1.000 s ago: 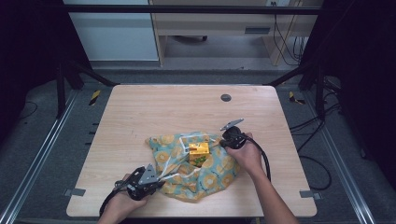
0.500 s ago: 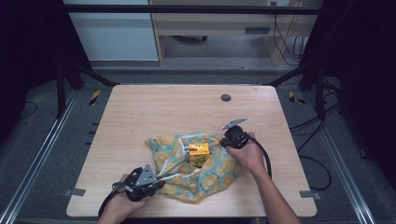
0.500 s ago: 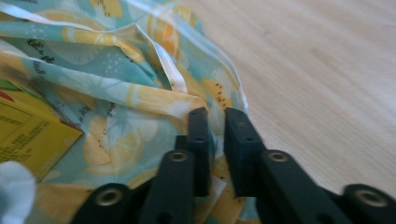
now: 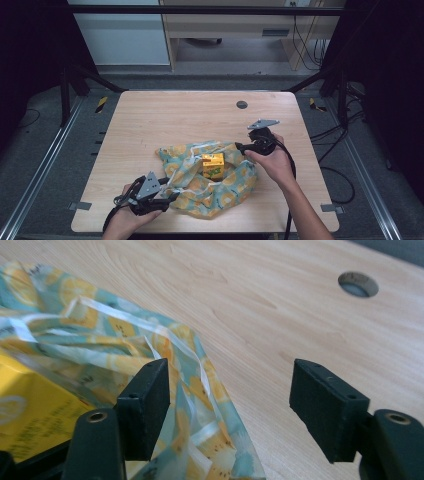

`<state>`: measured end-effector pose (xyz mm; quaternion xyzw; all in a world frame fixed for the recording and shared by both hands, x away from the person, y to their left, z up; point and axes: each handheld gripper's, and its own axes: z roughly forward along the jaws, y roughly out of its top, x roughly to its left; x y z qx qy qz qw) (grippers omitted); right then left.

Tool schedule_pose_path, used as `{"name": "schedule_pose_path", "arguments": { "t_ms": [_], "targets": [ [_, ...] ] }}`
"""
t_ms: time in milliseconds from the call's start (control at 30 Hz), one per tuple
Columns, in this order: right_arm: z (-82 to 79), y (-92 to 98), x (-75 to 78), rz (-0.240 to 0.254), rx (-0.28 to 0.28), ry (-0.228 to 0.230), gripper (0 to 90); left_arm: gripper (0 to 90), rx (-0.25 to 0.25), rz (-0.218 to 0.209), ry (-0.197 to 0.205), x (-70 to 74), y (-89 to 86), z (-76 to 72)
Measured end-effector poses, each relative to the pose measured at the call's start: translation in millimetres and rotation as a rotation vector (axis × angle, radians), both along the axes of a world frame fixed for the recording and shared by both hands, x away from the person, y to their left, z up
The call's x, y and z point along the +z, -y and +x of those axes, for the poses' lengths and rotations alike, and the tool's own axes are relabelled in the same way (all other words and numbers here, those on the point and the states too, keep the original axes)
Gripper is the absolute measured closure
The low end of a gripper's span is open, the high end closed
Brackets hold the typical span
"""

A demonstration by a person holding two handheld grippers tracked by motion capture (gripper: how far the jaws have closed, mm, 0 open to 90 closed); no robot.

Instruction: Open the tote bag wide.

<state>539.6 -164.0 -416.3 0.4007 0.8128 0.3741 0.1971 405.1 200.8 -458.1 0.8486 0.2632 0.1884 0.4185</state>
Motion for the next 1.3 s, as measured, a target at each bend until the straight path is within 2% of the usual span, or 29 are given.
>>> {"name": "schedule_pose_path", "arguments": {
  "t_ms": [67, 133, 267, 367, 467, 500, 567, 700, 800, 833, 900, 933, 967, 1000, 1033, 1067, 1167, 1200, 1233, 1267, 1300],
  "targets": [
    [-4.5, -0.7, 8.9, 0.001, 0.001, 0.013, 30.0, 37.1, -0.001, -0.007, 0.006, 2.9, -0.1, 0.6],
    [-10.0, -0.8, 18.8, 0.005, 0.0, 0.029, 29.1, 37.0, -0.003, -0.016, 0.026, 13.0, 0.7, 3.4],
    [-27.0, -4.2, 35.9, 0.012, 0.02, 0.059, 28.2, 38.2, 0.019, 0.013, 0.04, 25.4, 4.3, 15.7],
    [-43.7, -10.0, 41.0, 0.018, 0.026, 0.057, 26.0, 37.7, 0.019, 0.037, 0.027, 26.2, 11.5, 30.4],
    [-61.7, -13.4, 41.1, 0.018, 0.046, 0.07, 23.9, 35.6, 0.023, 0.048, 0.016, 22.5, 19.6, 41.7],
    [-61.7, -13.4, 41.1, 0.018, 0.046, 0.07, 23.9, 34.7, 0.023, 0.048, 0.016, 22.5, 19.6, 41.7],
    [-76.0, -14.4, 38.1, 0.014, 0.056, 0.069, 21.5, 33.1, 0.02, 0.055, 0.009, 16.8, 26.9, 50.6],
    [-87.7, -12.1, 29.4, -0.003, 0.06, 0.054, 16.4, 31.0, 0.009, 0.058, -0.012, 11.0, 35.2, 58.8],
    [-94.0, -11.3, 18.3, -0.013, 0.054, 0.031, 14.1, 32.1, 0.005, 0.08, -0.018, 5.3, 40.9, 64.7],
    [-95.8, -11.6, 14.2, -0.025, 0.056, 0.02, 14.3, 36.4, 0.003, 0.091, -0.021, 3.3, 42.3, 66.8],
    [-99.2, -12.6, 6.6, -0.054, 0.064, 0.0, 21.0, 45.8, 0.014, 0.106, -0.03, 0.3, 44.9, 71.1],
    [-99.2, -12.6, 6.6, -0.054, 0.064, 0.0, 21.0, 52.7, 0.014, 0.106, -0.03, 0.3, 44.9, 71.1],
    [-100.5, -12.8, 3.3, -0.067, 0.072, 0.002, 28.6, 52.7, 0.013, 0.113, -0.032, -0.5, 45.8, 72.5],
    [-101.5, -12.2, 0.4, -0.077, 0.079, 0.004, 37.1, 60.0, 0.016, 0.114, -0.027, -1.3, 47.0, 74.0],
    [-101.8, -9.7, -4.8, -0.076, 0.094, -0.01, 51.0, 69.2, 0.028, 0.113, -0.031, -2.4, 49.5, 77.2],
    [-101.6, -8.1, -8.0, -0.074, 0.097, -0.012, 57.4, 73.3, 0.038, 0.115, -0.028, -2.6, 50.8, 78.4],
    [-101.6, -1.6, -15.8, -0.071, 0.1, -0.009, 77.0, 82.5, 0.058, 0.112, -0.026, -3.8, 53.7, 81.7],
    [-101.7, 1.0, -17.7, -0.062, 0.104, -0.006, 81.2, 84.4, 0.058, 0.112, -0.026, -3.8, 53.7, 81.7],
    [-101.7, 1.0, -17.7, -0.062, 0.104, -0.006, 81.2, 84.4, 0.066, 0.113, -0.026, -4.2, 54.1, 82.8],
    [-101.8, 5.3, -20.8, -0.044, 0.11, -0.006, 88.0, 87.0, 0.074, 0.113, -0.025, -4.5, 54.2, 84.0],
    [-101.9, 7.0, -22.0, -0.04, 0.118, -0.008, 89.3, 87.6, 0.081, 0.113, -0.025, -4.6, 53.6, 84.7]
  ]
}}
